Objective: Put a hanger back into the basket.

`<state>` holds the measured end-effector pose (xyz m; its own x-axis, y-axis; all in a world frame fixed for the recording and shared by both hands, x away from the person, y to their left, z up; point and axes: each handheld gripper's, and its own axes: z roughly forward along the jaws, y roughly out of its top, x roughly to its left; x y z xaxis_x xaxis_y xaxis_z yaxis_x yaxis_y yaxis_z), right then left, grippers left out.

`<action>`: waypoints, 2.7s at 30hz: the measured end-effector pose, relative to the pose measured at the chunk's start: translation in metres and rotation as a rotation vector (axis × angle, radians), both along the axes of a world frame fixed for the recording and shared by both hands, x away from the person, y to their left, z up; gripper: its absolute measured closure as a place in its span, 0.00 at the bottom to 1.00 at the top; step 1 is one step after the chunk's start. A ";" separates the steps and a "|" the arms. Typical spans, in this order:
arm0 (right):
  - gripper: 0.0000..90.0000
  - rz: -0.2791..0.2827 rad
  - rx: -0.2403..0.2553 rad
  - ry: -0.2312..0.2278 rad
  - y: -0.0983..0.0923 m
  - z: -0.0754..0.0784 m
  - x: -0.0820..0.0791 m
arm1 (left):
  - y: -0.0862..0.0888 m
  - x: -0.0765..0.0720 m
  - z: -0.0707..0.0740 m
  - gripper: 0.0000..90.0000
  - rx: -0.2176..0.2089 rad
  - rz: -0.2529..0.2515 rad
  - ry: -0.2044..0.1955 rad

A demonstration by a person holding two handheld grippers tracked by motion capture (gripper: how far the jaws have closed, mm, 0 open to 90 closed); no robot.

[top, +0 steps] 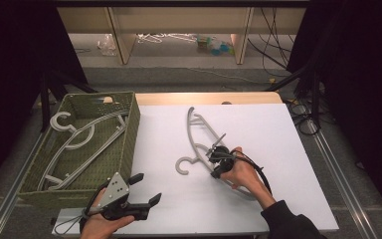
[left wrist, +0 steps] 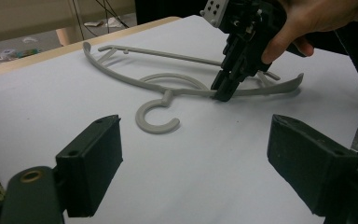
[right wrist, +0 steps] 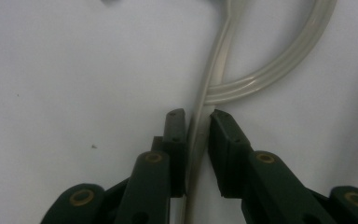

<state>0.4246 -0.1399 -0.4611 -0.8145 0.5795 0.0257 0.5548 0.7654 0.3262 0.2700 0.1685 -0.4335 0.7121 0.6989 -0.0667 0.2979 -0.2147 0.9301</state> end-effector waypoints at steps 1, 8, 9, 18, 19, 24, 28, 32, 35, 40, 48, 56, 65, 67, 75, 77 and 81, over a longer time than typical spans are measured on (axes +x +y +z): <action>0.87 -0.001 0.001 0.002 0.000 0.000 0.000 | 0.000 0.000 0.000 0.20 0.002 -0.008 -0.002; 0.91 0.003 -0.007 -0.001 -0.004 0.002 0.000 | -0.001 -0.001 0.000 0.20 0.021 -0.010 -0.007; 0.91 0.010 -0.005 0.005 -0.006 0.002 0.000 | -0.001 -0.001 0.001 0.20 0.017 -0.011 -0.012; 0.91 0.095 0.022 -0.002 -0.016 0.019 -0.009 | -0.002 -0.002 0.002 0.21 0.032 -0.014 -0.023; 0.91 0.115 0.041 0.004 -0.019 0.024 -0.013 | -0.003 -0.002 0.001 0.21 0.052 -0.013 -0.025; 0.91 0.156 0.105 0.025 -0.026 0.035 -0.022 | -0.004 0.001 0.002 0.23 0.062 -0.008 -0.033; 0.91 0.216 0.145 0.031 -0.031 0.044 -0.030 | -0.006 0.004 0.002 0.24 0.078 -0.003 -0.037; 0.91 0.256 0.179 0.051 -0.036 0.049 -0.037 | -0.014 0.009 0.000 0.25 0.095 -0.014 -0.039; 0.91 0.280 0.196 0.060 -0.038 0.052 -0.041 | -0.019 0.013 -0.002 0.26 0.120 -0.034 -0.051; 0.91 0.304 0.230 0.069 -0.040 0.056 -0.045 | -0.021 0.019 -0.002 0.28 0.139 -0.038 -0.054; 0.91 0.320 0.237 0.072 -0.040 0.057 -0.051 | -0.024 0.020 -0.002 0.28 0.137 -0.037 -0.039; 0.92 0.340 0.240 0.078 -0.041 0.060 -0.058 | -0.031 0.028 -0.001 0.28 0.184 -0.065 -0.047; 0.92 0.361 0.267 0.086 -0.042 0.066 -0.061 | -0.041 0.037 -0.002 0.29 0.186 -0.101 -0.032; 0.92 0.371 0.268 0.082 -0.041 0.067 -0.062 | -0.044 0.039 -0.002 0.29 0.201 -0.122 -0.039; 0.92 0.394 0.273 0.086 -0.041 0.068 -0.063 | -0.054 0.048 -0.006 0.36 0.267 -0.164 -0.046; 0.92 0.400 0.275 0.084 -0.041 0.068 -0.063 | -0.060 0.052 -0.008 0.38 0.290 -0.194 -0.052; 0.92 0.410 0.274 0.078 -0.042 0.070 -0.063 | -0.073 0.052 -0.010 0.44 0.321 -0.250 -0.069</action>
